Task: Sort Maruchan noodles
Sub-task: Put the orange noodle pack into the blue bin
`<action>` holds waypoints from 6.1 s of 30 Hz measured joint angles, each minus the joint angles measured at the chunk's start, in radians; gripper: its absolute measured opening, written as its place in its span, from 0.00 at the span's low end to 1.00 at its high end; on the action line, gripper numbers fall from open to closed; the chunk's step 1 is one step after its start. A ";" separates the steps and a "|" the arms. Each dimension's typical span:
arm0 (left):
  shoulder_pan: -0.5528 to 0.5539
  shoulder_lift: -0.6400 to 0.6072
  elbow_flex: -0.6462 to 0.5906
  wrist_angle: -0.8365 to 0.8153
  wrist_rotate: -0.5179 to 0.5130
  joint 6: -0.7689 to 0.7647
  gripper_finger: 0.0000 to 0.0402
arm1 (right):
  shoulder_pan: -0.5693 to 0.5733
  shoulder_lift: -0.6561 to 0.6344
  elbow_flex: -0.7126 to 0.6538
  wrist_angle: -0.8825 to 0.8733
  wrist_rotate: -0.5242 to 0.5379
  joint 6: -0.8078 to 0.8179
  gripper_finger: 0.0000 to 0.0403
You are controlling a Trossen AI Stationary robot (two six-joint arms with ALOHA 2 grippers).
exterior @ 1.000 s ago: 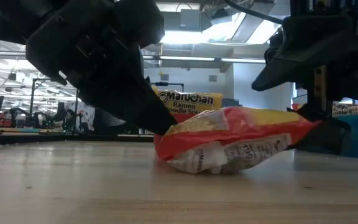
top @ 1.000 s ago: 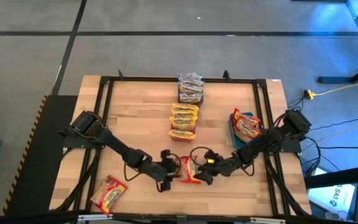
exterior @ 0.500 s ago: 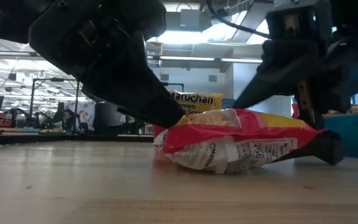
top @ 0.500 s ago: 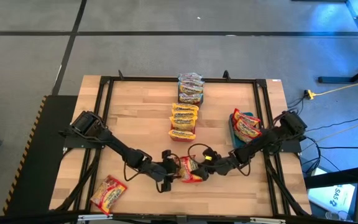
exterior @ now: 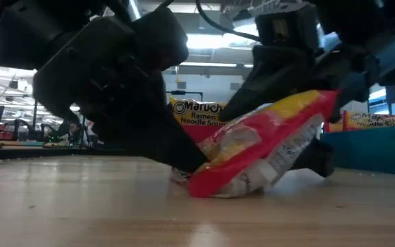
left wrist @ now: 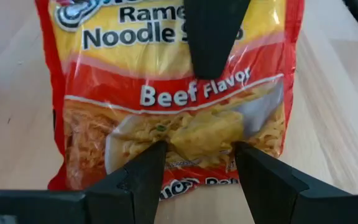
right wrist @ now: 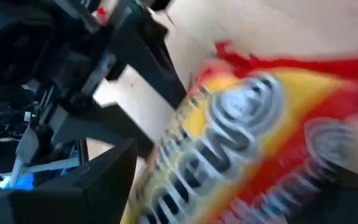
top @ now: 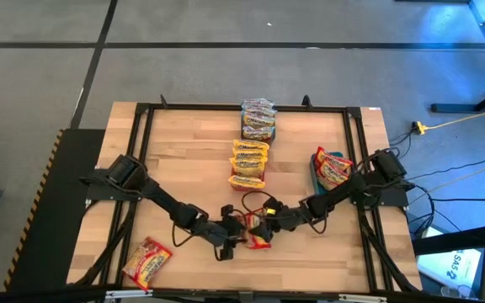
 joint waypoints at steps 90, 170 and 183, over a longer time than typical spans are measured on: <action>-0.022 -0.137 -0.001 -0.068 -0.050 0.079 0.48 | -0.167 -0.744 -0.054 -1.763 -0.040 -0.811 0.34; -0.439 -0.483 0.100 -1.254 0.661 -1.164 0.48 | 0.277 -0.644 0.066 -1.008 0.552 -0.800 0.70; -0.459 -0.326 0.099 -1.059 0.623 -1.123 0.48 | 0.292 -0.644 -0.018 -0.844 0.566 -0.815 0.70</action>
